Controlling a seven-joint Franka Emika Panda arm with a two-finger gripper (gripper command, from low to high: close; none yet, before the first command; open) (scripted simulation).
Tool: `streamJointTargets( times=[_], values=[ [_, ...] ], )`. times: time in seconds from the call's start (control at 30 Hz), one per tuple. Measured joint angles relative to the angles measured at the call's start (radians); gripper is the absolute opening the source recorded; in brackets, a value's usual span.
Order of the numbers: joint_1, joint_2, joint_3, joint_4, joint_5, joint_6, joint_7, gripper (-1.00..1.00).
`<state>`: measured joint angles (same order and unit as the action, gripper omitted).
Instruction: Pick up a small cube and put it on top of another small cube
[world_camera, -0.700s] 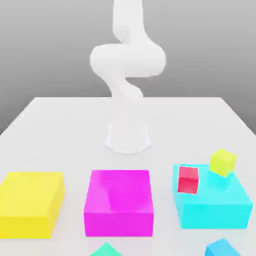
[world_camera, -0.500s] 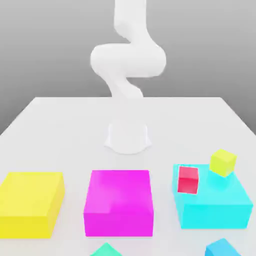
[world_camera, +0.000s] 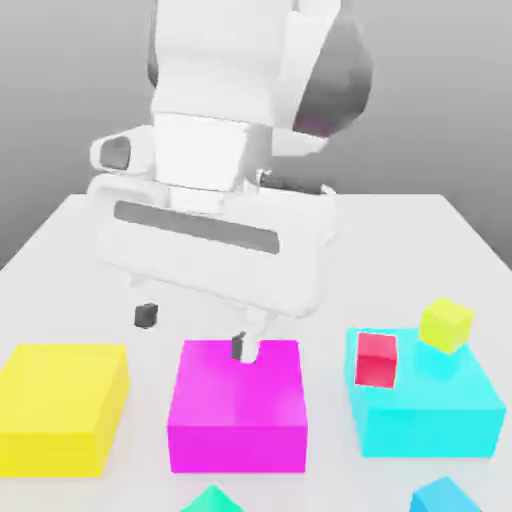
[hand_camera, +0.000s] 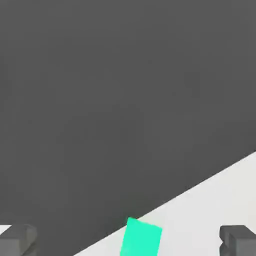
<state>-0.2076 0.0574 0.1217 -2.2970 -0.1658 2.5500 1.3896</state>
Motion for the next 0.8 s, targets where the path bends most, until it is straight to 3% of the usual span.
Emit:
streamJointTargets(
  times=[0.4,0.43,0.63,0.8],
  values=[
    [0.01,0.42,-0.027,0.024,0.053,0.198,0.137,0.0],
    [0.014,0.449,-0.033,0.03,0.047,0.22,0.142,-1.0],
    [0.017,0.463,-0.035,0.033,0.044,0.233,0.144,-1.0],
    [-0.003,0.329,-0.008,0.004,0.072,0.128,0.123,-1.0]
  ],
)
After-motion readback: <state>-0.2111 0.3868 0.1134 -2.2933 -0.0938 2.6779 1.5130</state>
